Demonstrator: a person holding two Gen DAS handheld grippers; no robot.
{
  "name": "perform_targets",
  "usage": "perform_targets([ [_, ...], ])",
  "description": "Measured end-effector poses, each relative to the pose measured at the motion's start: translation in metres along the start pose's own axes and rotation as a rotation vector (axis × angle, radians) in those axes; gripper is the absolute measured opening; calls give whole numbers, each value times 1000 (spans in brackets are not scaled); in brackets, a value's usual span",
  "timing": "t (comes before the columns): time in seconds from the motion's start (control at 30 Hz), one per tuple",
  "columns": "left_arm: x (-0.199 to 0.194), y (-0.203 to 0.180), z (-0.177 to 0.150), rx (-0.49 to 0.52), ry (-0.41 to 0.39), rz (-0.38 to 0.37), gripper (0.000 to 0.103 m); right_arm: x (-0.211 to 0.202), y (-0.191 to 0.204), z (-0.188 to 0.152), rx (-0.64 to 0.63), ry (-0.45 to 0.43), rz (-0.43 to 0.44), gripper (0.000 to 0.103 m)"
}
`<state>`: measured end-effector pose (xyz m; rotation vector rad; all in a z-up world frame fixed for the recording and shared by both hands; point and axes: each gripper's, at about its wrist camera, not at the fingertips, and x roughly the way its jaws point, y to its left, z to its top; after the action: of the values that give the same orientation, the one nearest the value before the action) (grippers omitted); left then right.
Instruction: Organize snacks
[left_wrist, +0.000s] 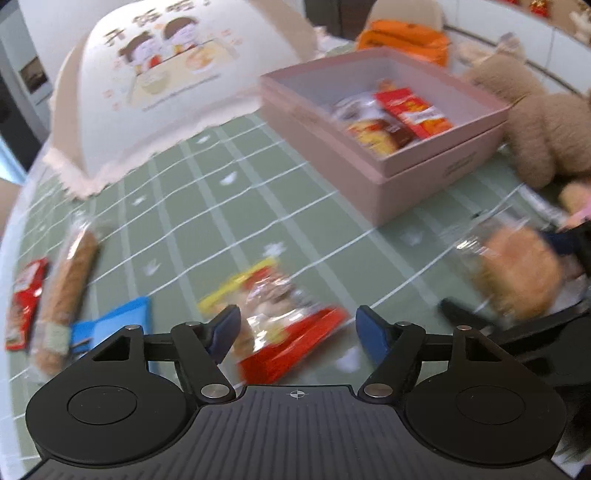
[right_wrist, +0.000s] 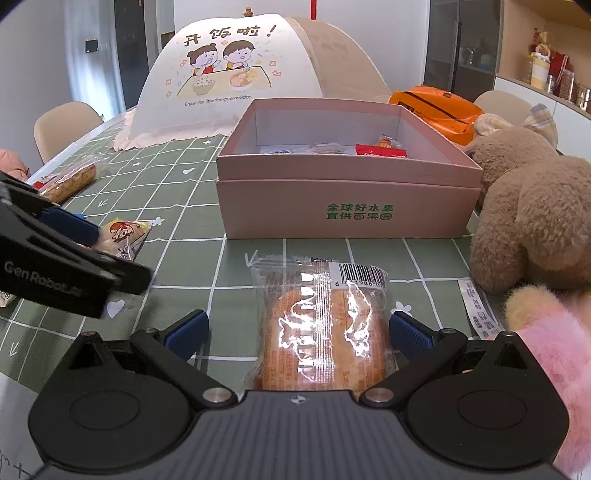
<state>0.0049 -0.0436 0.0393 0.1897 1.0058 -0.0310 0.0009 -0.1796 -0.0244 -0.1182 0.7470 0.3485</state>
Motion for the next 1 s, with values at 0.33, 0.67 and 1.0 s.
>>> perform_targets([
  [0.33, 13, 29, -3, -141, 19, -89, 80, -3, 0, -3, 6, -1, -6, 103],
  [0.67, 26, 31, 12, -231, 3, -91, 90, -2, -2, -1, -5, 9, 6, 103],
  [1.0, 24, 27, 17, -177, 7, -47, 61, -24, -13, 18, -6, 111, 76, 52],
])
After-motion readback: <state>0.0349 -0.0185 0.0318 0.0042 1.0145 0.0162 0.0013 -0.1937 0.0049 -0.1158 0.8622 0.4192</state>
